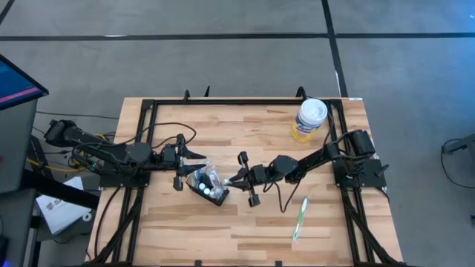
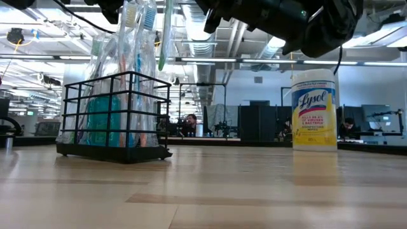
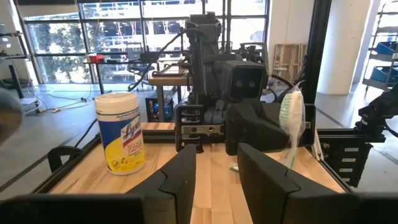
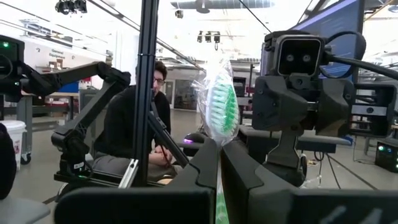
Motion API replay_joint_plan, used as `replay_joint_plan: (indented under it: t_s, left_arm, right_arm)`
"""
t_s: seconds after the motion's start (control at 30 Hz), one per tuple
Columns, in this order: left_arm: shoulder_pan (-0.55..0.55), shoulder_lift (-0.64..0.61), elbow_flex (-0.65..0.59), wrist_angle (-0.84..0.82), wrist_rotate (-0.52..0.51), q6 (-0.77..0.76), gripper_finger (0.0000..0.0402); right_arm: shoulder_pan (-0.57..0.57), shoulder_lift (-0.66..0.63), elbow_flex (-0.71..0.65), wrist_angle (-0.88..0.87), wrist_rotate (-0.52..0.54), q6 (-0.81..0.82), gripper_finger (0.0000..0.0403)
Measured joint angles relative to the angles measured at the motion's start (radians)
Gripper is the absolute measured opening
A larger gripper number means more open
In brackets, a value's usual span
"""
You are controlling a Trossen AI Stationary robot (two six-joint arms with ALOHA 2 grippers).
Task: Pick & Place toothbrushing station
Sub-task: Put the left green toothbrush into the left compartment of the wire organizer
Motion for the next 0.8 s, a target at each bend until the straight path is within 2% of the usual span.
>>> replay_joint_plan:
  t_s: [0.37, 0.6, 0.8]
  left_arm:
    - [0.0, 0.0, 0.0, 0.0, 0.0, 0.0, 0.0112]
    - [0.0, 0.0, 0.0, 0.0, 0.0, 0.0, 0.0112]
    - [0.0, 0.0, 0.0, -0.001, 0.0, 0.0, 0.0112]
  right_arm:
    - [0.003, 0.0, 0.0, 0.003, 0.0, 0.0, 0.0]
    - [0.001, 0.109, 0.052, 0.082, -0.003, 0.004, 0.0]
    - [-0.026, 0.111, 0.06, 0.024, -0.021, 0.022, 0.0002]
